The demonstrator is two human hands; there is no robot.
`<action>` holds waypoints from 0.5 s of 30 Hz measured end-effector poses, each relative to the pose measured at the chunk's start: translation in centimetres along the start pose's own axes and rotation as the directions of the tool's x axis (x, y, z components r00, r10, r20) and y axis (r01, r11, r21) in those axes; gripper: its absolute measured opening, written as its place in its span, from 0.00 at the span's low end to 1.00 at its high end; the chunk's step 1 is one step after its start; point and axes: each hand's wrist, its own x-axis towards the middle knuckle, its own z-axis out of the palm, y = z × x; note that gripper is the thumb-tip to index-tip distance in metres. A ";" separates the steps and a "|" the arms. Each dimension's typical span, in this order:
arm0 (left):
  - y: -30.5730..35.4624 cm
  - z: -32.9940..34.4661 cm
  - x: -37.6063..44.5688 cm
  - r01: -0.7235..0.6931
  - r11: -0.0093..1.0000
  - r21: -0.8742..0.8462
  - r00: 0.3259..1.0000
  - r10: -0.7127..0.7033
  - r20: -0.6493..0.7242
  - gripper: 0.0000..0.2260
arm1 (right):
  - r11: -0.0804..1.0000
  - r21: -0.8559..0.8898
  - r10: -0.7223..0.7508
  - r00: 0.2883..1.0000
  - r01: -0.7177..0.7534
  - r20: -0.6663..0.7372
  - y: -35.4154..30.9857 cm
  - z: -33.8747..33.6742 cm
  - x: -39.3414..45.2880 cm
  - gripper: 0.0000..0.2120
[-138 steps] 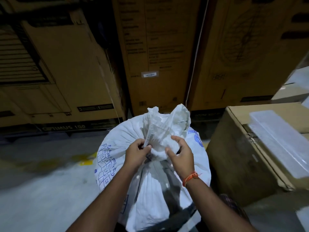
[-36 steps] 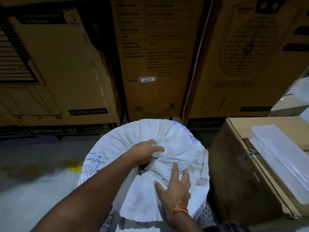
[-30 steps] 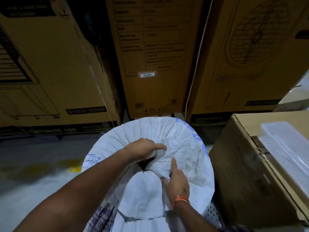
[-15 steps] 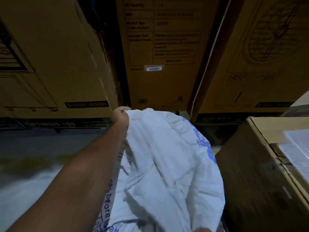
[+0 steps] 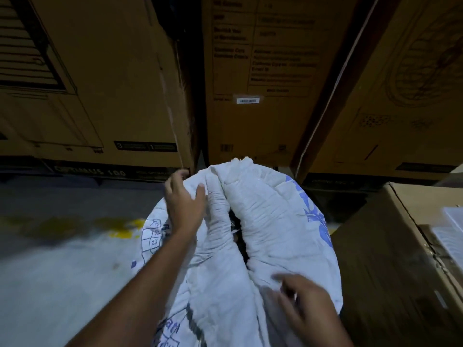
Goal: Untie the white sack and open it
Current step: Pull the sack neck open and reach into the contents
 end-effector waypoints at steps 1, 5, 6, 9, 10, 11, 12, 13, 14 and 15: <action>0.0 -1.1 -2.7 -0.013 0.998 0.058 0.999 0.015 -0.029 0.17 | 0.996 0.024 -0.082 0.993 0.085 -0.087 0.5 -0.9 1.8 0.12; -2.1 -2.5 -10.3 -0.051 0.987 0.153 0.968 0.011 0.251 0.19 | 0.986 -0.164 -0.020 0.992 0.040 0.121 3.9 -3.9 9.2 0.37; -3.0 -2.3 -11.1 -0.099 0.978 0.181 0.951 0.039 0.308 0.19 | 0.981 -0.192 0.033 0.977 0.009 0.212 4.7 -3.5 10.2 0.43; -4.4 -1.6 -13.2 -0.241 0.903 0.356 0.879 0.048 0.474 0.25 | 0.953 -0.297 0.079 0.889 0.066 0.451 6.0 -2.1 11.6 0.51; -4.7 -1.2 -13.7 -0.283 0.868 0.408 0.852 0.033 0.522 0.29 | 0.941 -0.324 0.075 0.870 0.101 0.487 6.2 -1.3 11.9 0.51; -5.0 -0.7 -14.2 -0.309 0.834 0.457 0.828 -0.001 0.561 0.33 | 0.930 -0.345 0.081 0.849 0.124 0.523 6.3 -0.3 12.3 0.51; -5.6 -0.1 -14.3 -0.331 0.791 0.516 0.814 -0.038 0.580 0.37 | 0.922 -0.366 0.109 0.822 0.127 0.559 6.2 0.9 12.5 0.50; -5.9 0.3 -14.2 -0.366 0.744 0.559 0.812 -0.039 0.583 0.38 | 0.914 -0.383 0.136 0.793 0.130 0.594 5.9 2.1 12.7 0.49; -6.2 0.7 -13.9 -0.399 0.705 0.586 0.807 -0.032 0.589 0.36 | 0.904 -0.402 0.138 0.787 0.148 0.601 5.9 3.0 13.0 0.47; -6.3 0.8 -13.6 -0.348 0.751 0.561 0.821 -0.045 0.569 0.29 | 0.884 -0.435 0.141 0.790 0.170 0.596 6.1 3.6 13.3 0.43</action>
